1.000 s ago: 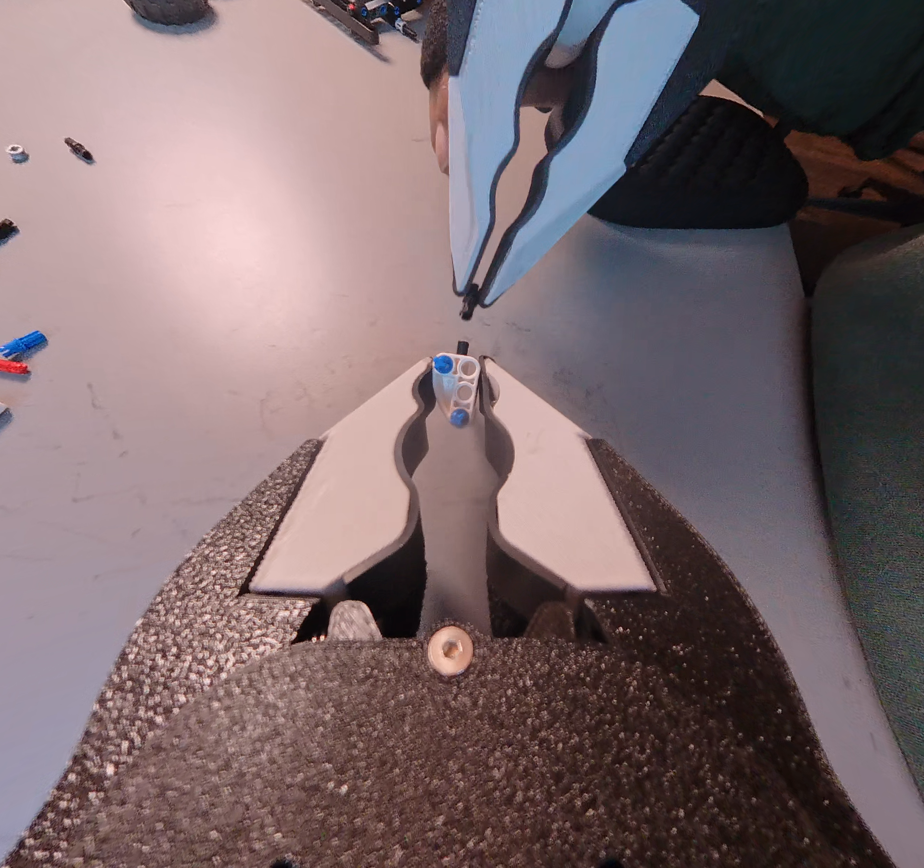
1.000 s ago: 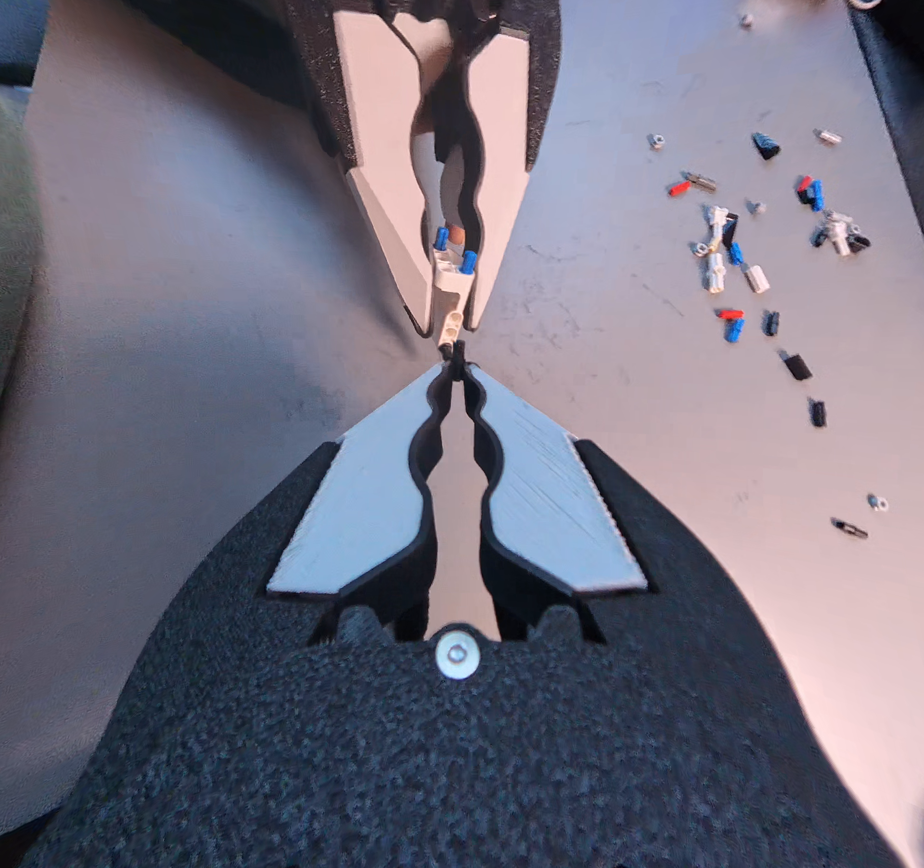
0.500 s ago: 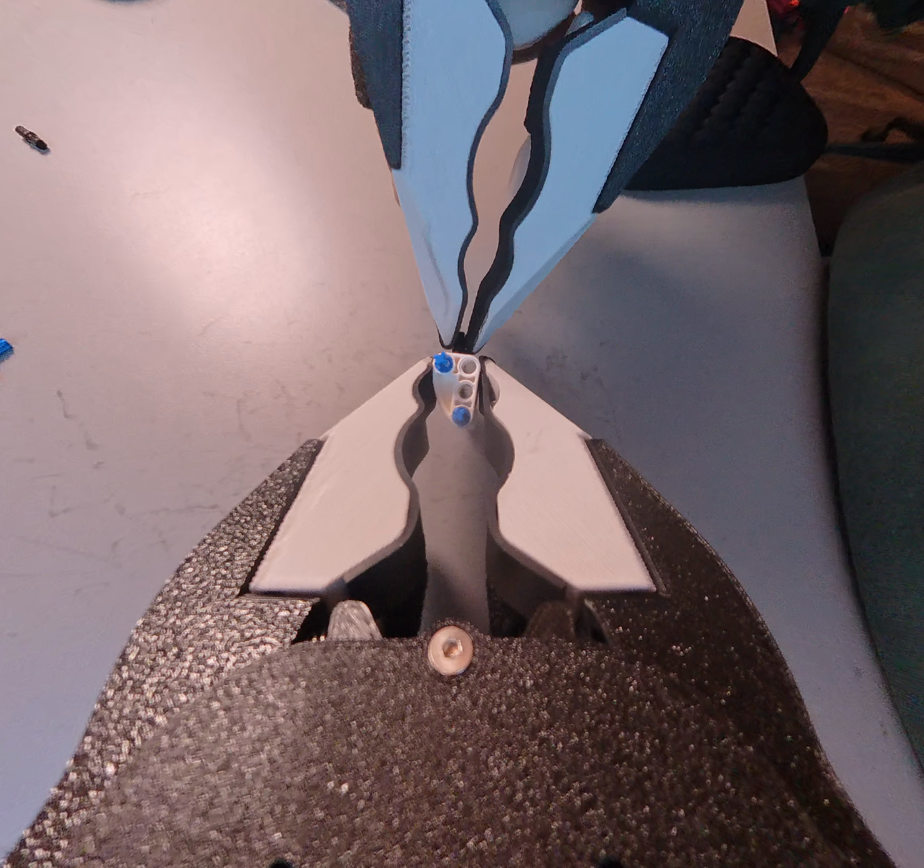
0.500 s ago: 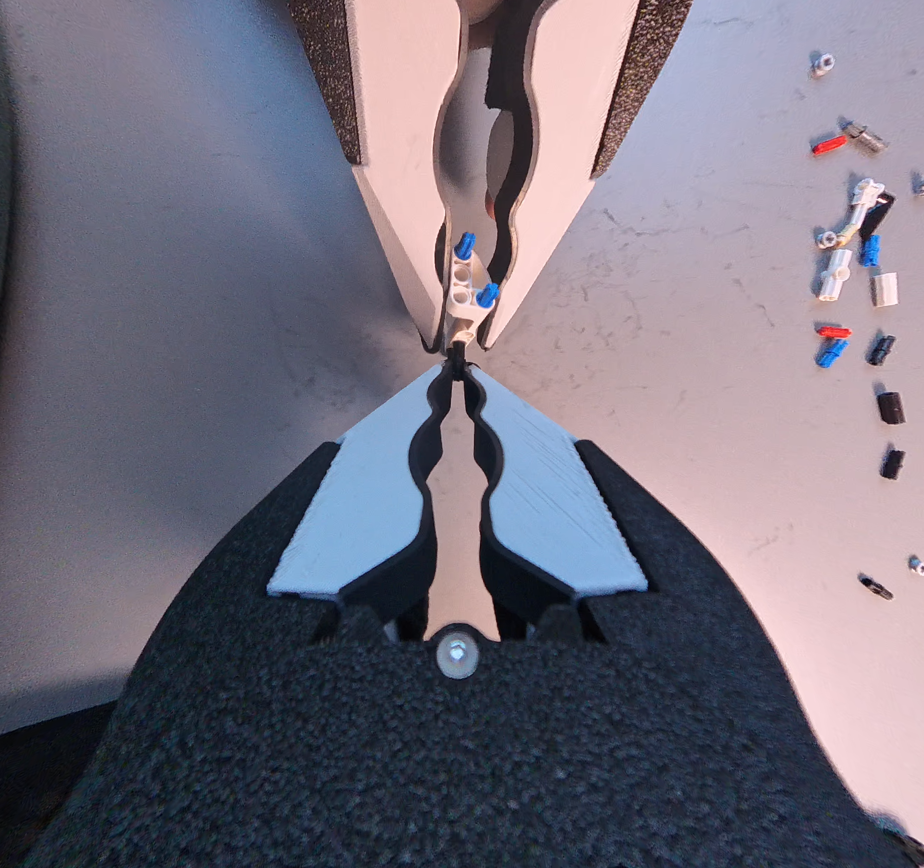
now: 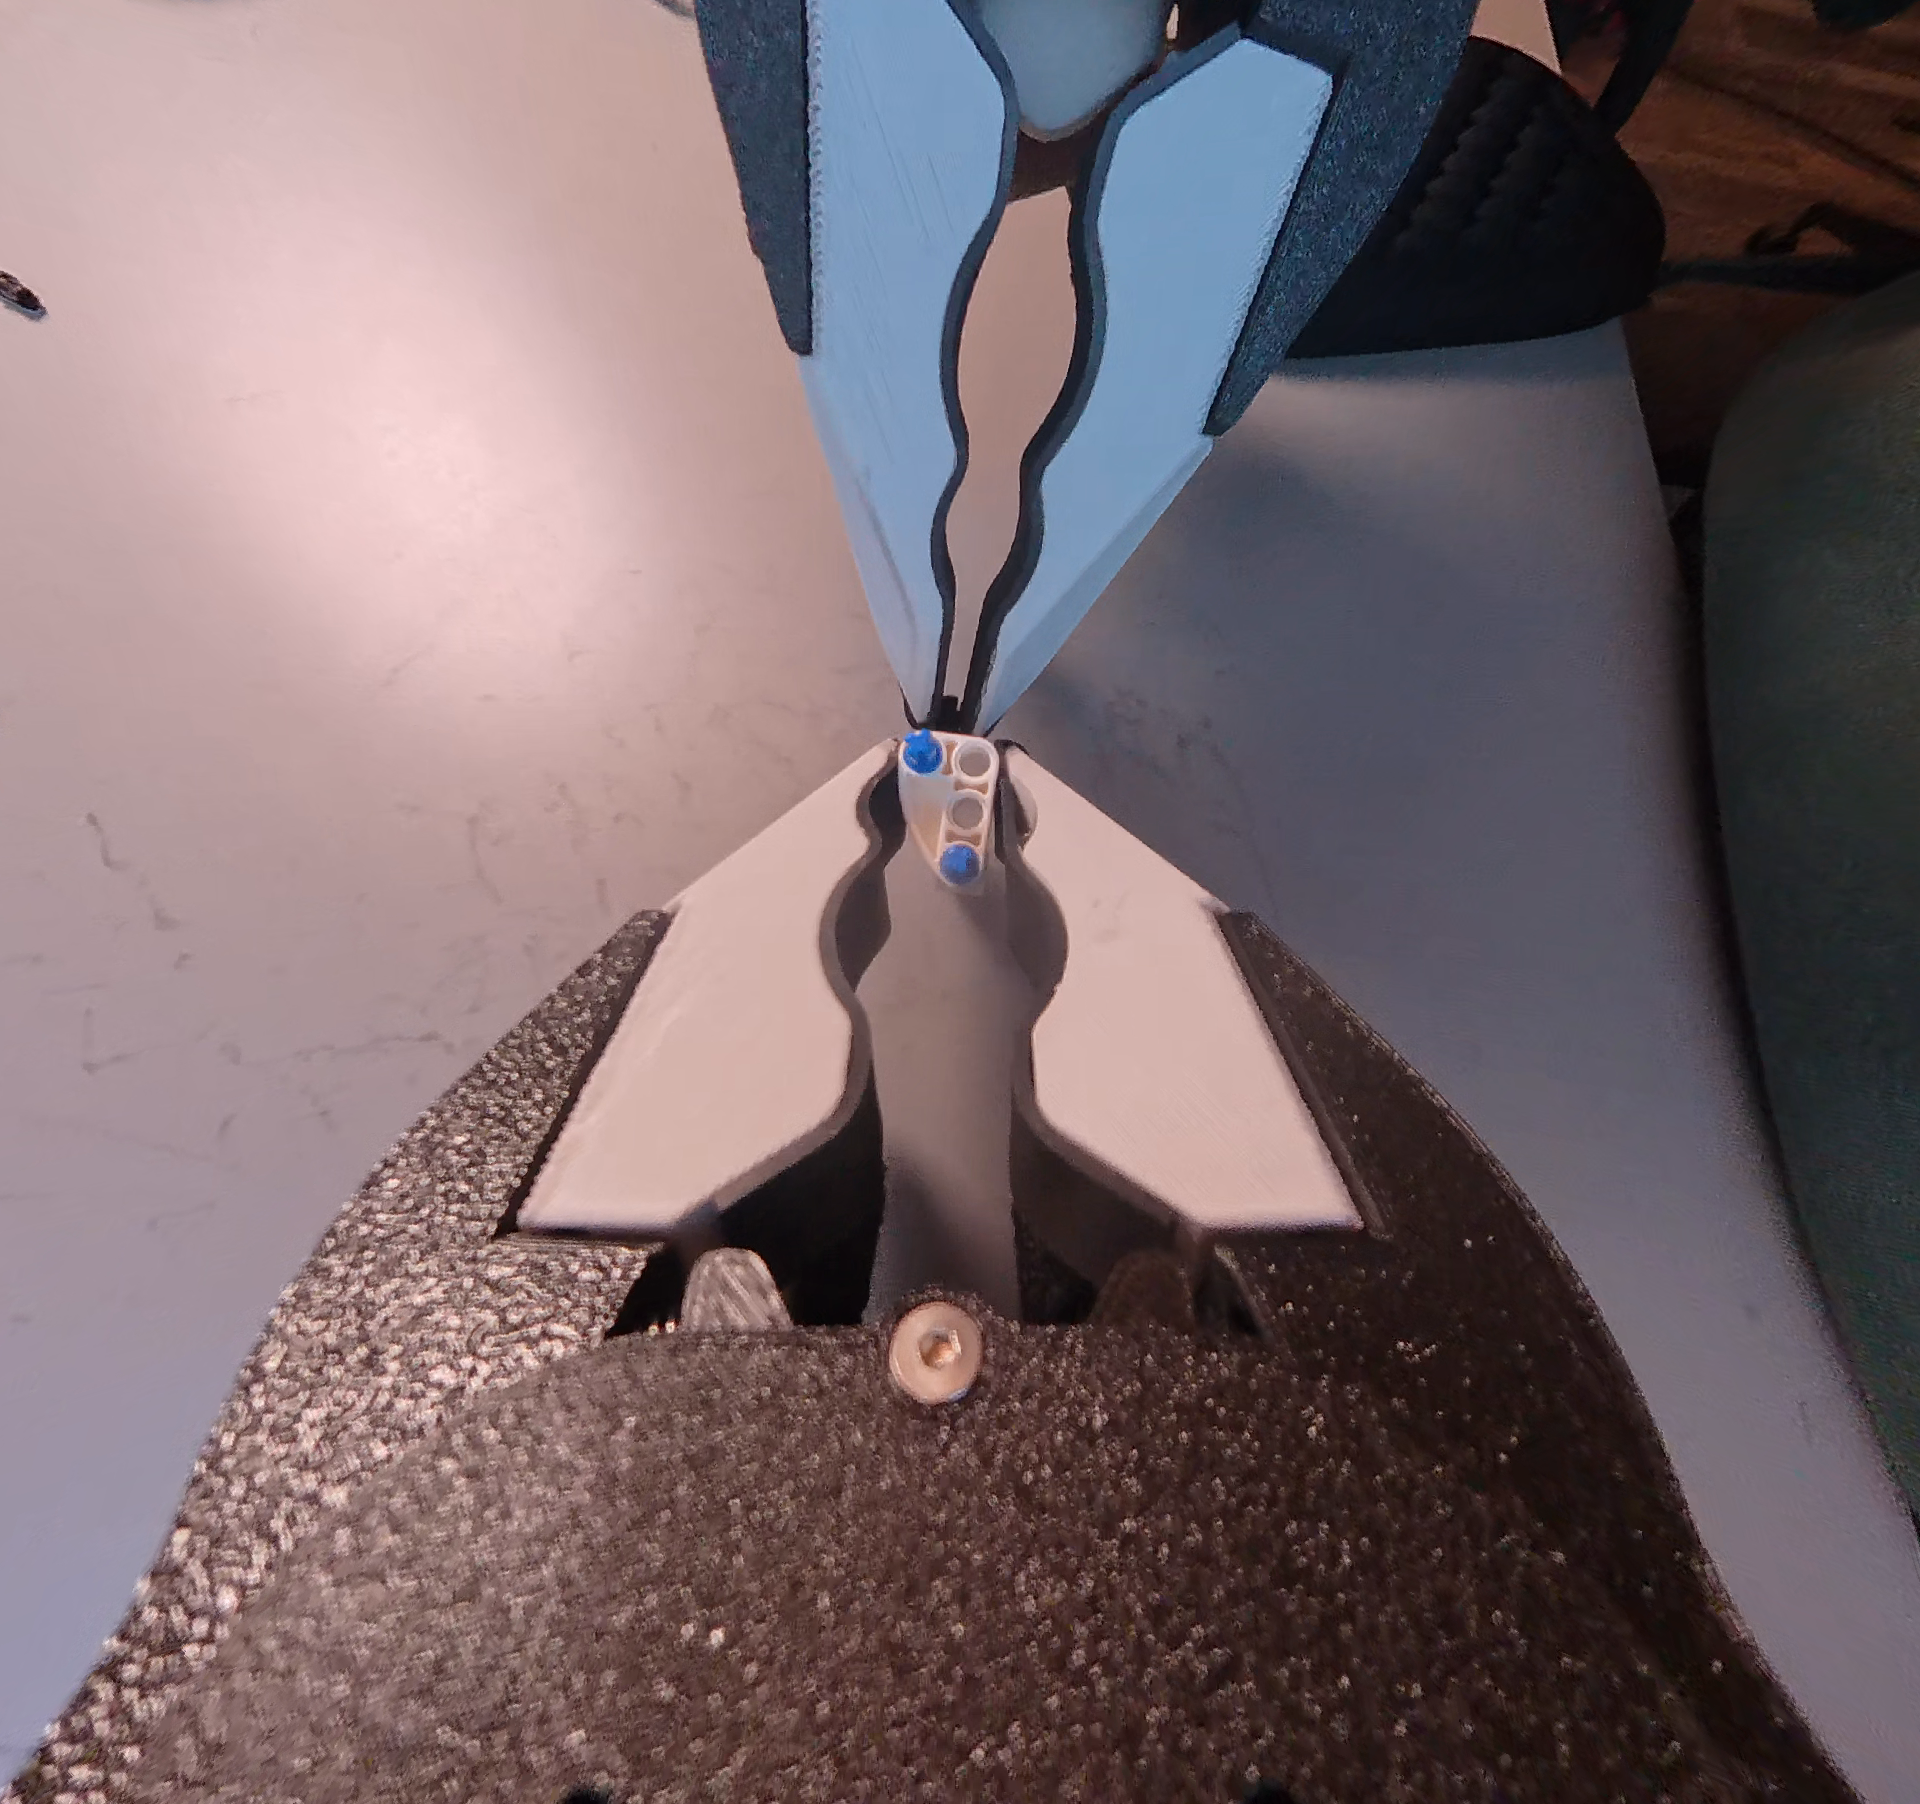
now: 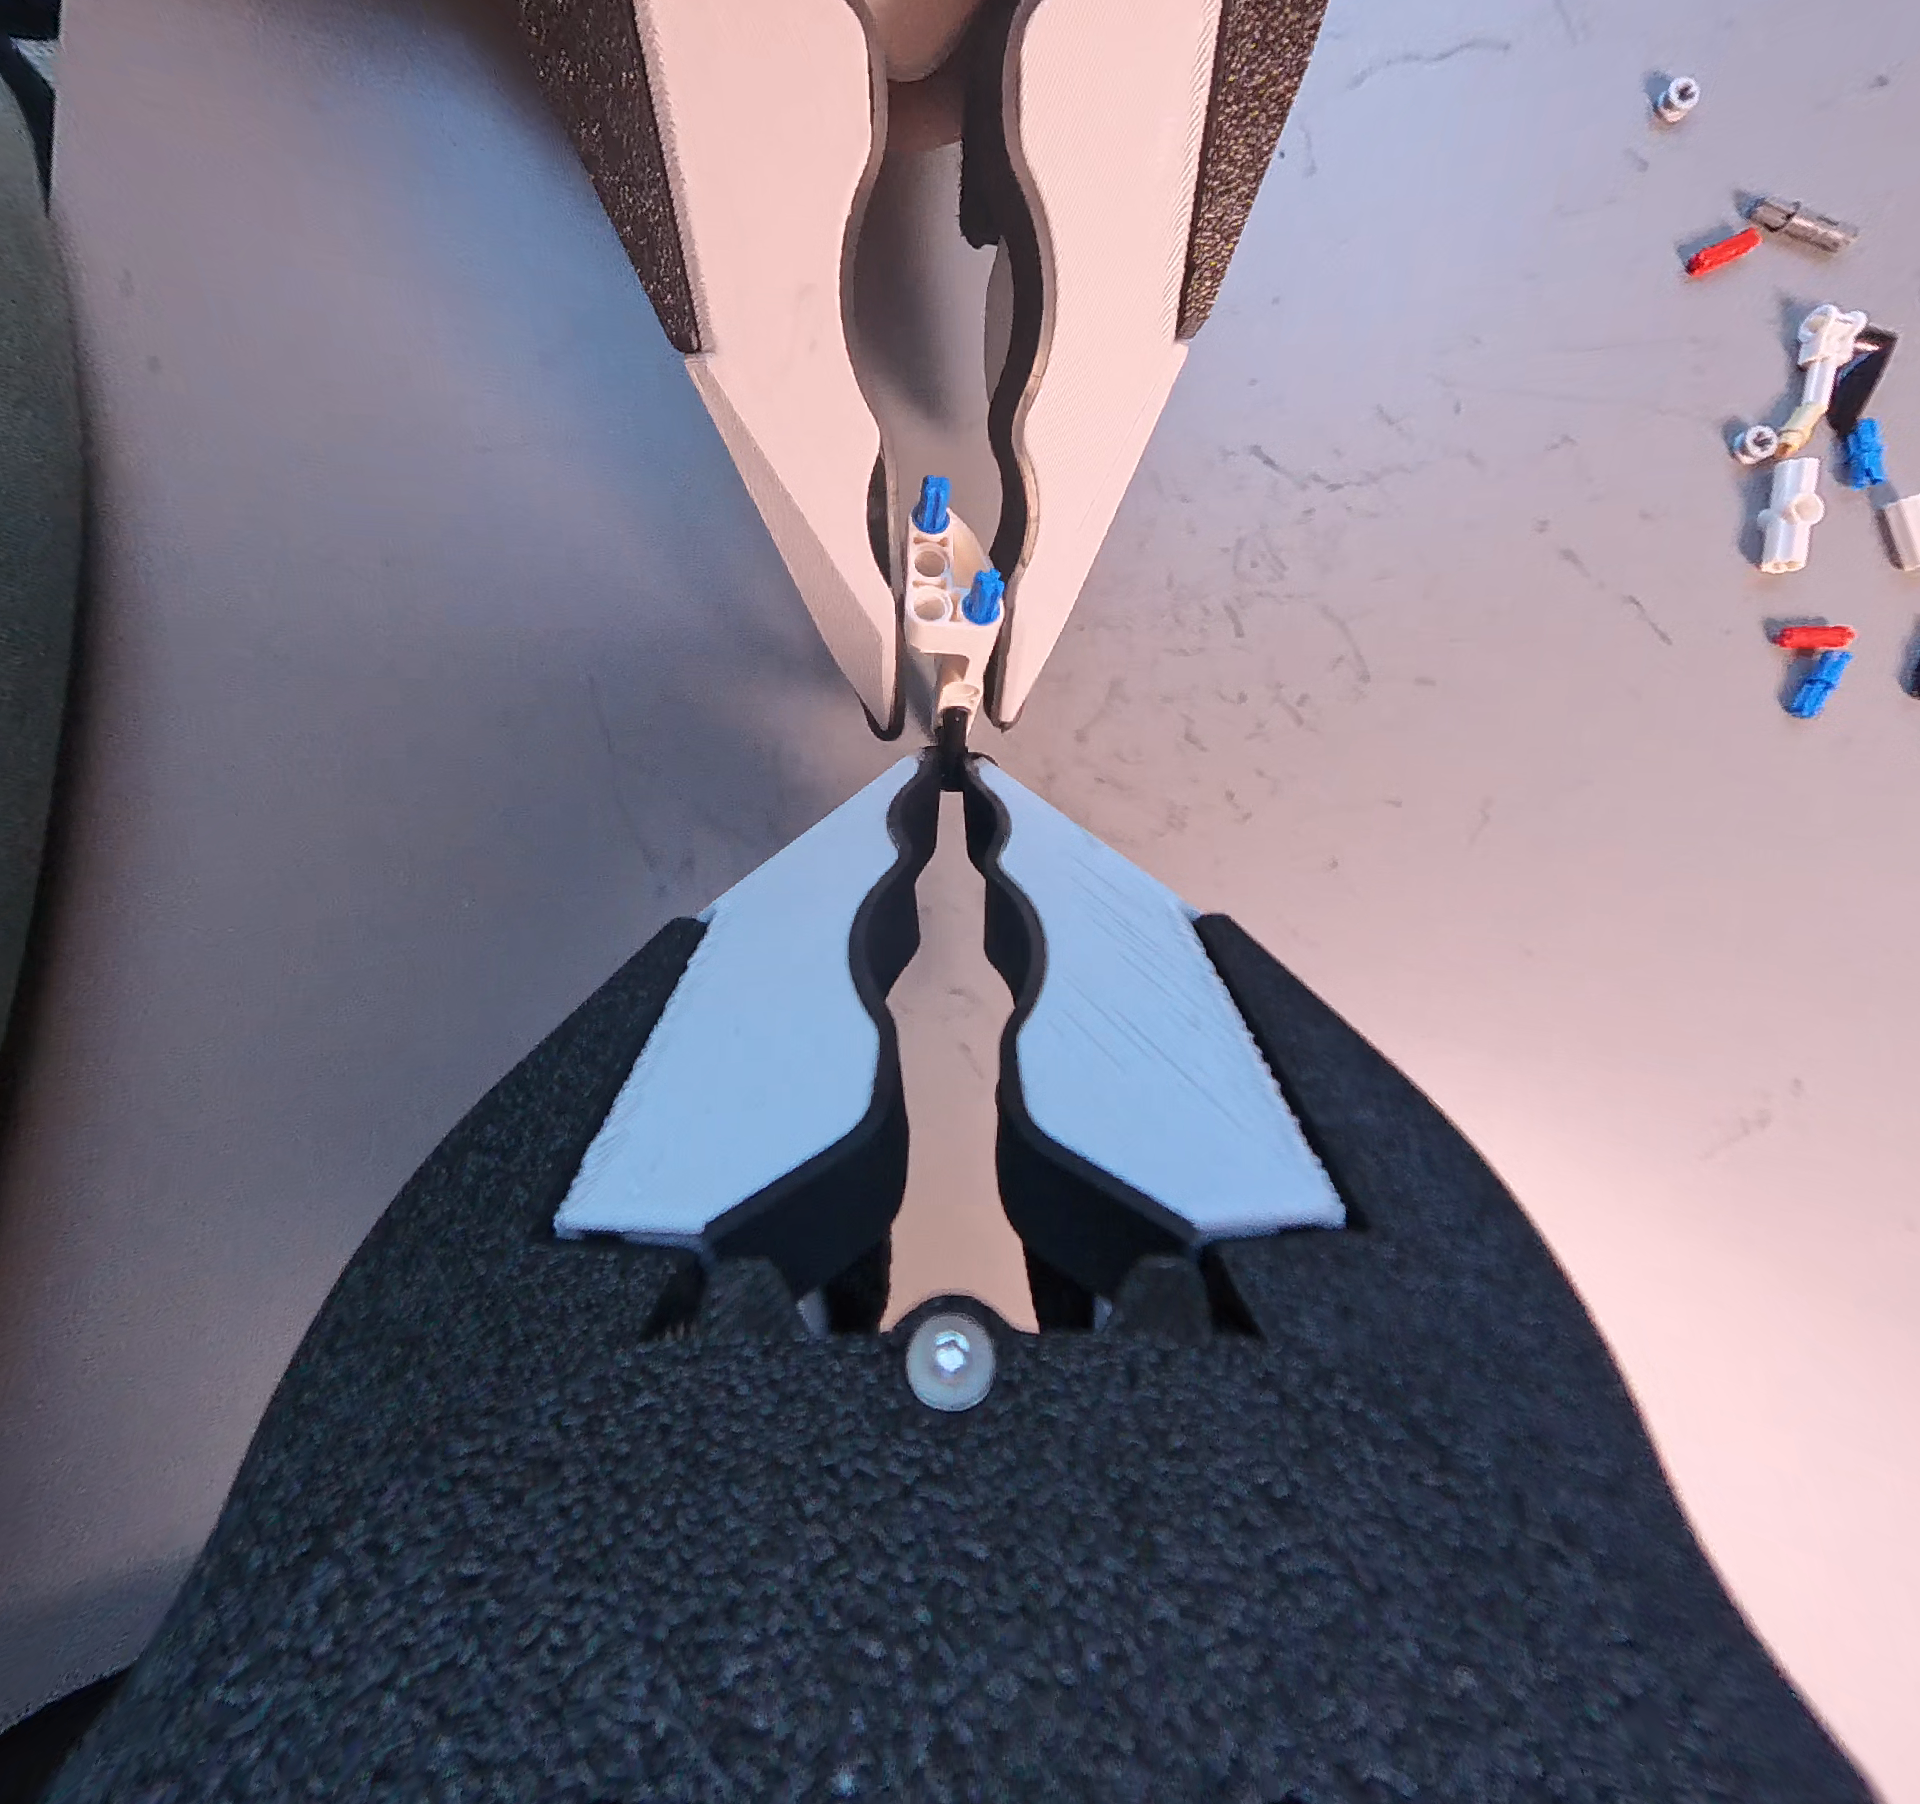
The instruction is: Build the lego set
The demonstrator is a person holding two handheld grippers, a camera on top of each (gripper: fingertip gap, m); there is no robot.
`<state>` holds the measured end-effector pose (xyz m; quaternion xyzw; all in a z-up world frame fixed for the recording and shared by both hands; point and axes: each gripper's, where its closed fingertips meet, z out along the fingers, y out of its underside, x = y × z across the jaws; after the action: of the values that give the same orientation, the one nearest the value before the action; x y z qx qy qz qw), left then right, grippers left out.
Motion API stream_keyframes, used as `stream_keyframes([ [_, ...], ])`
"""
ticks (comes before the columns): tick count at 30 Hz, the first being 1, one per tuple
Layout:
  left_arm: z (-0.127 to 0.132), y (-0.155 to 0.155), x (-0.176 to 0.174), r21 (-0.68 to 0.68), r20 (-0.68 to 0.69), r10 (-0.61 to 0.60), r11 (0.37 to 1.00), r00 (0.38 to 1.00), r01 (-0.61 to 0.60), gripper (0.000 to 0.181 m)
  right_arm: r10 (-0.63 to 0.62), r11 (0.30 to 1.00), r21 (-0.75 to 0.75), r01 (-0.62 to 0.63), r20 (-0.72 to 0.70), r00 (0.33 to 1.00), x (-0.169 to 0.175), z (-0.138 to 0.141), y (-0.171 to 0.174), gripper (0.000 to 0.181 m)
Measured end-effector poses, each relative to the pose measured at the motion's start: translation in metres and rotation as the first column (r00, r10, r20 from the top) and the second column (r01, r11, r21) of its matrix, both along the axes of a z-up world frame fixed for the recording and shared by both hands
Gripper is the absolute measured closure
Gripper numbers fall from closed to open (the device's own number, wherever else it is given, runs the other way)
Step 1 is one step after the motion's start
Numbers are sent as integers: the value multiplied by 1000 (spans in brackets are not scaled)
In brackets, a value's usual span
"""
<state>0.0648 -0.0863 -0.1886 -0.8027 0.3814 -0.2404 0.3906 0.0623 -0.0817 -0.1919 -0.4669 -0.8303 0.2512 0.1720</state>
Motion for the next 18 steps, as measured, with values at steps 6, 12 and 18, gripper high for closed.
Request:
stream_keyframes([
  [6,-20,-6,-5,-20,-138,-31,999,990,28,167,35,999,38,-37,41,999,-1,2,0,178],
  [12,-19,-3,-4,-19,-132,-11,1000,991,9,168,66,992,98,-77,115,991,3,1,1,178],
  [18,-20,1,-8,-60,-98,17,998,995,-23,167,31,998,46,-34,71,997,7,0,9,178],
])
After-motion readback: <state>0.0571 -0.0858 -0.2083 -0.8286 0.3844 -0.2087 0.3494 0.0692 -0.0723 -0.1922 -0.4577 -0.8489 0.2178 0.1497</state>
